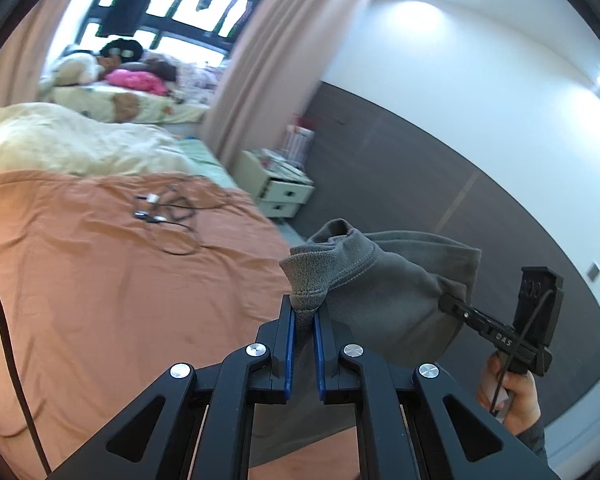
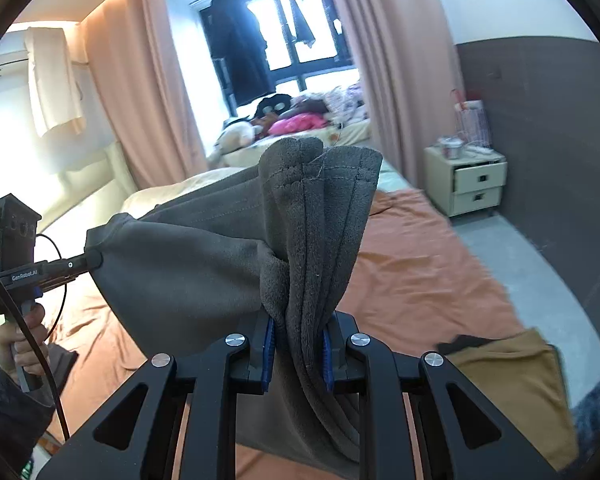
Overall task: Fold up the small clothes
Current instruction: 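Lift the folded shirt with both tools and carry it toward the brown clothes stack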
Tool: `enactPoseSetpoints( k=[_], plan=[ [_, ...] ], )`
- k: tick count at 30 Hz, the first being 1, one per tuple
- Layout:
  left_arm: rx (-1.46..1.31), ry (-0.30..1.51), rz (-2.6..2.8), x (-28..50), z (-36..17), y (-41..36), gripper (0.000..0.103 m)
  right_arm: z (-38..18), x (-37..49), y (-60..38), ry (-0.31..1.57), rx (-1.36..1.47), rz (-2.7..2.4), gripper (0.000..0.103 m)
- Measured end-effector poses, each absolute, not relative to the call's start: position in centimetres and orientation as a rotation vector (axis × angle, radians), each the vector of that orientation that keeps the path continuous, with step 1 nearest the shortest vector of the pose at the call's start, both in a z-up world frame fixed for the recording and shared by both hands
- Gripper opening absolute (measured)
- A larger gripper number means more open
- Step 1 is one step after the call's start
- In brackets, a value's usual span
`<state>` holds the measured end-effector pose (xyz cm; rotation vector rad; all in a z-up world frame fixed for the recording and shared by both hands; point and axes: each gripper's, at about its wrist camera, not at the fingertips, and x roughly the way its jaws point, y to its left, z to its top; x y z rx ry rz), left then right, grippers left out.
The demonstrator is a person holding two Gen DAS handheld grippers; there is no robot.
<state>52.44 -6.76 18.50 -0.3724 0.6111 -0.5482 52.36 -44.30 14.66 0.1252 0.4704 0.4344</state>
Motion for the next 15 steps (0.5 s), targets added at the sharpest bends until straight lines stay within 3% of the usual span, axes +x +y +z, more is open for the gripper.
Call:
enactPoseSetpoints(
  k=[15],
  plan=[
    [-0.314,0.683,-0.918,49.8,19.0,-25.2,0.008,15.1,37.2,-53.2,0.431,0.137,0.165,0.015]
  ],
)
